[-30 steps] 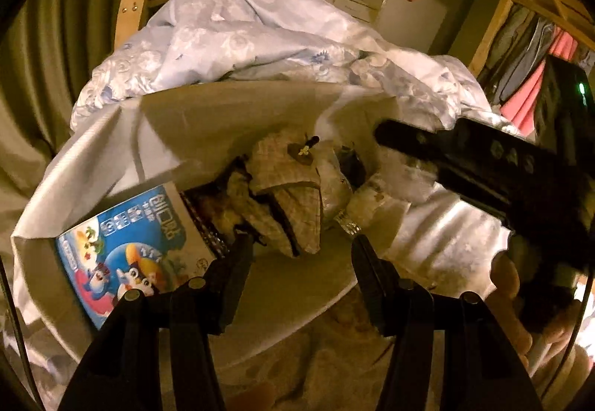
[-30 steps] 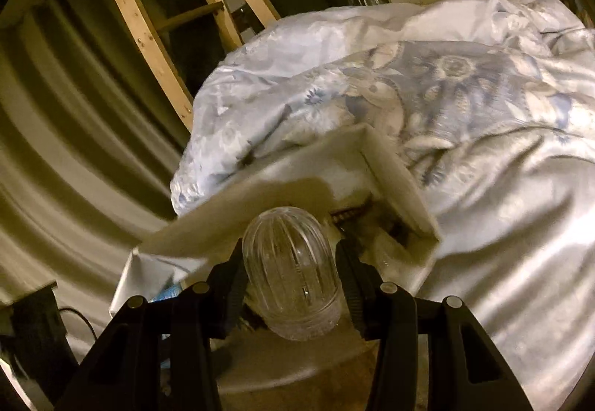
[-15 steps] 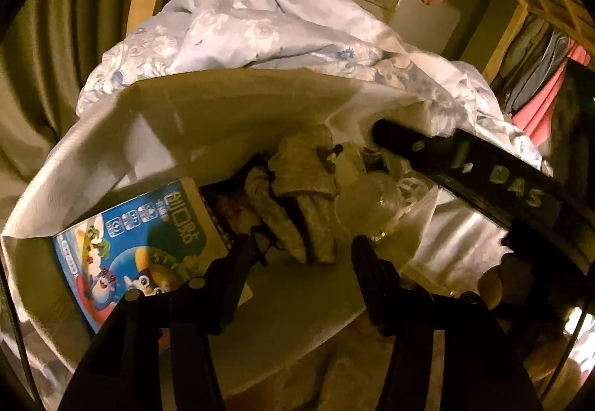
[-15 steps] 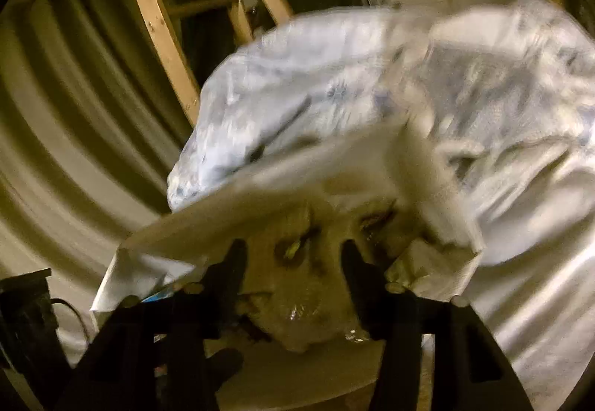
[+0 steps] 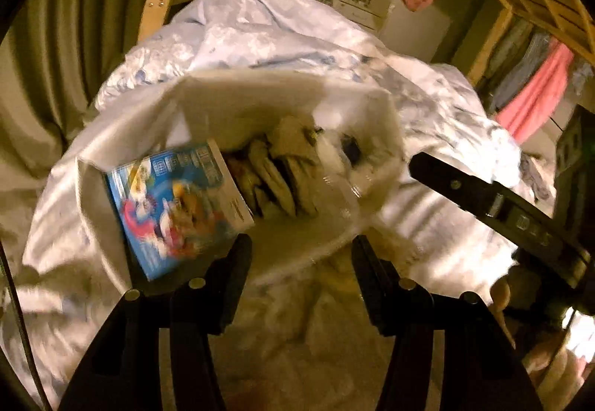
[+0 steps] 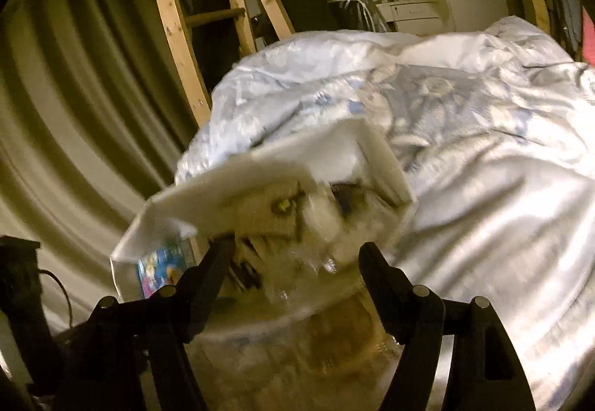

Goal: Organize objects
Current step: 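Withdraw the right gripper from the tote bag toward the wrapped bread roll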

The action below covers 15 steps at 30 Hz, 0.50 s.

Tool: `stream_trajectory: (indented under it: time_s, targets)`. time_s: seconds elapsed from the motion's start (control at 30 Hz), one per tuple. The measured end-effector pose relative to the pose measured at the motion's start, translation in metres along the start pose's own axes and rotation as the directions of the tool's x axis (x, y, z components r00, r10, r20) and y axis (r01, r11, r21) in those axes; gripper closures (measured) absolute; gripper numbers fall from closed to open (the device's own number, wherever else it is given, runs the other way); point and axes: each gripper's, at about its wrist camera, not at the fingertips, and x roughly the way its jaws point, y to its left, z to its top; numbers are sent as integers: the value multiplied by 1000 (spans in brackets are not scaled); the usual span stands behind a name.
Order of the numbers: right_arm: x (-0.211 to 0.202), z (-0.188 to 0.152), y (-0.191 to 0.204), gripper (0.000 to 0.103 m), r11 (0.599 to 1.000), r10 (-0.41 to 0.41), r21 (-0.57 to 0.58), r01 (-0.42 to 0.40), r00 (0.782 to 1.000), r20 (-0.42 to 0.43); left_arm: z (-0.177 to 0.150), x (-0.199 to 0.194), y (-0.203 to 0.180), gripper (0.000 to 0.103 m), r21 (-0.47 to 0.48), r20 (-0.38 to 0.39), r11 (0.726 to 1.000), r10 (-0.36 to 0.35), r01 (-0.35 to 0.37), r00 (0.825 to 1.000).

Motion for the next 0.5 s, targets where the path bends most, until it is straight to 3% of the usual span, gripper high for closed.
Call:
stream_trajectory:
  time_s: [0.13, 0.3, 0.4, 0.5]
  targets:
    - [-18, -12, -5, 32, 1000, -21, 16, 21, 999, -29, -23, -11, -15, 48, 97, -28, 995, -9, 11, 1000]
    - [-19, -38, -18, 32, 996, -37, 72, 46, 991, -127, -62, -4, -18, 48, 139, -64, 990, 22, -13, 998]
    - [-10, -67, -25, 32, 994, -86, 56, 97, 982, -169, -81, 16, -11, 48, 156, -74, 983, 104, -91, 992]
    - [3, -94, -37, 32, 988, -136, 54, 148, 974, -184, -91, 39, -4, 48, 207, -58, 954, 231, -215, 971]
